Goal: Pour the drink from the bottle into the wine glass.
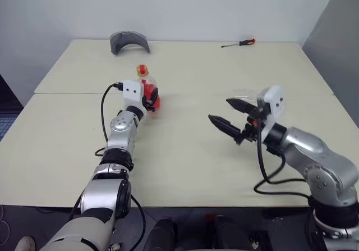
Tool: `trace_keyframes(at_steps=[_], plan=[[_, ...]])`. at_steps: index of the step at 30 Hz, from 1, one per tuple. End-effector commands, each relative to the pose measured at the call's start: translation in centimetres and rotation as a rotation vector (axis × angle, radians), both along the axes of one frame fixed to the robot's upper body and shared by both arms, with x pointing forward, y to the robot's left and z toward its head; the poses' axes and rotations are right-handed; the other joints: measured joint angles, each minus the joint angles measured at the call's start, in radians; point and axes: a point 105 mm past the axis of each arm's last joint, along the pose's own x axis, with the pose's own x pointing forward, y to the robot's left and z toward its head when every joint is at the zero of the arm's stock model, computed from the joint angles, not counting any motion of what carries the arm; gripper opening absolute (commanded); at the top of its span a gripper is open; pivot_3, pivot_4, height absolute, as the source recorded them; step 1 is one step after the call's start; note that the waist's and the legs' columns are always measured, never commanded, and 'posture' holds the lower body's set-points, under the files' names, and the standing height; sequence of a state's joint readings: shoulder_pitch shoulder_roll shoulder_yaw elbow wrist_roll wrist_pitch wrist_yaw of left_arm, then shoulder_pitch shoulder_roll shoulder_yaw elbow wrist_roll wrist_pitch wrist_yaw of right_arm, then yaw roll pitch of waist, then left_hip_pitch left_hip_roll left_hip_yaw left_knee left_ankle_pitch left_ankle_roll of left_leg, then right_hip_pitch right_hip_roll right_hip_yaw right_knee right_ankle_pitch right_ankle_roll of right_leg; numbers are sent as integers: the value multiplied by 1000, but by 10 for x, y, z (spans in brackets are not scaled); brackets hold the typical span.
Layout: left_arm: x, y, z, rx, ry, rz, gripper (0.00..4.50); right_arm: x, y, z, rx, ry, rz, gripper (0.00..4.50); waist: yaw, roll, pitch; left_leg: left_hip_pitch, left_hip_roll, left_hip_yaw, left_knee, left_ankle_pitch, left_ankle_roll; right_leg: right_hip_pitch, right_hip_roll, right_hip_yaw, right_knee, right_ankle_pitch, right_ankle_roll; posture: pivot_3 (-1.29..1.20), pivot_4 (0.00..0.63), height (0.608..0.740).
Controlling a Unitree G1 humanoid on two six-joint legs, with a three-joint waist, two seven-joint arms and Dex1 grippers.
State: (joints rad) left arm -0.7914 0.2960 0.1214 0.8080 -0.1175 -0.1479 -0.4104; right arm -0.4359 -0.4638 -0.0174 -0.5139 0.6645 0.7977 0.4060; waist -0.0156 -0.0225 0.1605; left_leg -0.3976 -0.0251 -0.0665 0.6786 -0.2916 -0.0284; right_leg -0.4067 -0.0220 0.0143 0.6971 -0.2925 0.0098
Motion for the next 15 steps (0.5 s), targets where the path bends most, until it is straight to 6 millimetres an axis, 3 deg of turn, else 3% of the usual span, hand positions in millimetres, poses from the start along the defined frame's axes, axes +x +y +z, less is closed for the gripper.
trace_keyframes(at_steps=[1, 6, 11, 15], plan=[[-19, -41, 38, 54, -68, -271, 1990, 26, 9, 32, 8, -97, -17, 4500, -11, 0, 0, 0, 0, 0, 0, 0, -1, 0, 0, 0, 0, 0, 0, 0, 150, 740], [-48, -70, 49, 130, -35, -517, 1957, 46, 32, 63, 36, -148, 61, 4500, -17, 1, 0, -1, 0, -1, -1, 1, -2, -1, 0, 0, 0, 0, 0, 0, 150, 740], [-63, -89, 56, 203, -53, -670, 1957, 52, 51, 76, 33, -156, 170, 4500, -17, 1, 0, -1, 0, 0, 0, 1, -2, -1, 0, 1, 0, 0, 0, 0, 150, 740], [-63, -93, 60, 196, -51, -708, 1956, 55, 54, 80, 31, -136, 207, 4500, -16, 1, 1, -1, 0, -1, 0, 1, -2, -1, 0, 0, 0, 0, 0, 0, 150, 740]])
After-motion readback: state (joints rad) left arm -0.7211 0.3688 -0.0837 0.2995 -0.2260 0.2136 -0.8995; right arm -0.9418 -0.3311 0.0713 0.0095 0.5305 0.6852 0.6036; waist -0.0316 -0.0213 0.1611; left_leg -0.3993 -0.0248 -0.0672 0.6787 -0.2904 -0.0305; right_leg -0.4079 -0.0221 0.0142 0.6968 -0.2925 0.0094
